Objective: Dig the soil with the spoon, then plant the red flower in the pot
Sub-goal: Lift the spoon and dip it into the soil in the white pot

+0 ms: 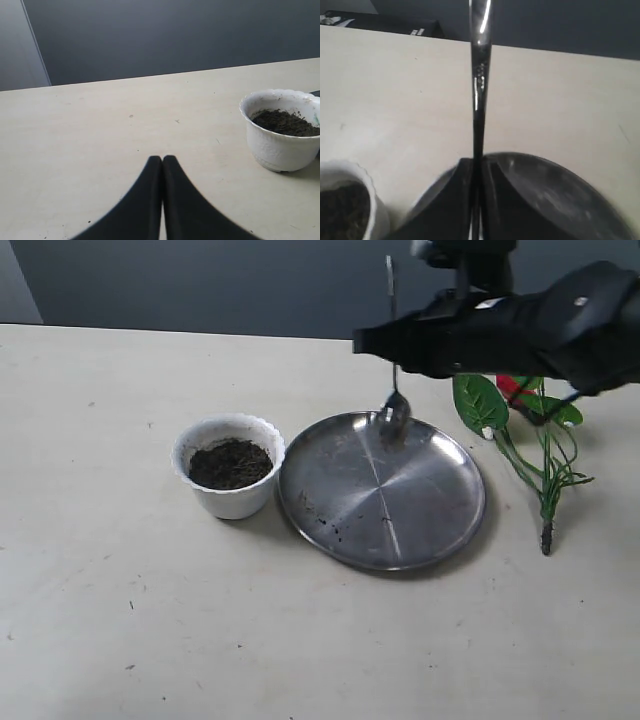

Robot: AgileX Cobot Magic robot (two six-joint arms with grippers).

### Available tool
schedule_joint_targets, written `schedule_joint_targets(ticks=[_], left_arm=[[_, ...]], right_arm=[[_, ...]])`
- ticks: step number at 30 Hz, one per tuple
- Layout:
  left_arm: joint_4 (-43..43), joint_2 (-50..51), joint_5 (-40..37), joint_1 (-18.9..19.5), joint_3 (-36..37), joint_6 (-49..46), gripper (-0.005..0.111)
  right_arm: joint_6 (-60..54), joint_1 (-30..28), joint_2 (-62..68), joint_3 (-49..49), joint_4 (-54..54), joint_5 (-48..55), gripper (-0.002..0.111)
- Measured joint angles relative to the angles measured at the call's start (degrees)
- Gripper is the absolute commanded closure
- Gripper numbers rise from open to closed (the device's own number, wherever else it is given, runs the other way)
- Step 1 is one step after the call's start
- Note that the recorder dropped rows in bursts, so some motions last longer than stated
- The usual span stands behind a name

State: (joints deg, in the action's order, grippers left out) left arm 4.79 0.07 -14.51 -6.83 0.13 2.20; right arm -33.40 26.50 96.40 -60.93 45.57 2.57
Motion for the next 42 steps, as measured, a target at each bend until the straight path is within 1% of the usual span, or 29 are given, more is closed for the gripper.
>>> schedule_joint_targets(ticks=[3,8,11,14,20,24,27,32,42], left_arm=[[0.0,0.0,0.0,0.0,0.0,0.0,0.106],[0.0,0.0,0.0,0.0,0.0,0.0,0.106],[0.0,0.0,0.0,0.0,0.0,0.0,0.106],[0.0,0.0,0.0,0.0,0.0,0.0,0.106],[0.0,0.0,0.0,0.0,0.0,0.0,0.106],[0.0,0.0,0.0,0.0,0.0,0.0,0.106],[0.0,0.0,0.0,0.0,0.0,0.0,0.106],[0.0,0.0,0.0,0.0,0.0,0.0,0.106],[0.0,0.0,0.0,0.0,0.0,0.0,0.106]], right_arm=[[-1.35,4.46,6.17,-6.73,0.25,-0.44,0.109],[-2.46,11.04,16.17,-19.9,-3.46,-0.68,0.109],[-2.57,13.34,20.74,-25.23,-5.16,-0.68,0.109],[-2.57,14.46,25.0,-28.43,-5.89,-0.68,0.109],[-2.74,14.96,29.27,-29.33,-5.32,0.84,0.109],[-3.12,15.65,29.04,-29.47,-5.2,1.7,0.109],[-3.12,16.27,26.73,-29.47,-5.1,5.68,0.109],[-3.01,16.62,23.88,-29.47,-7.07,4.03,0.109],[-2.89,16.62,28.06,-29.47,-7.48,7.74,0.109]])
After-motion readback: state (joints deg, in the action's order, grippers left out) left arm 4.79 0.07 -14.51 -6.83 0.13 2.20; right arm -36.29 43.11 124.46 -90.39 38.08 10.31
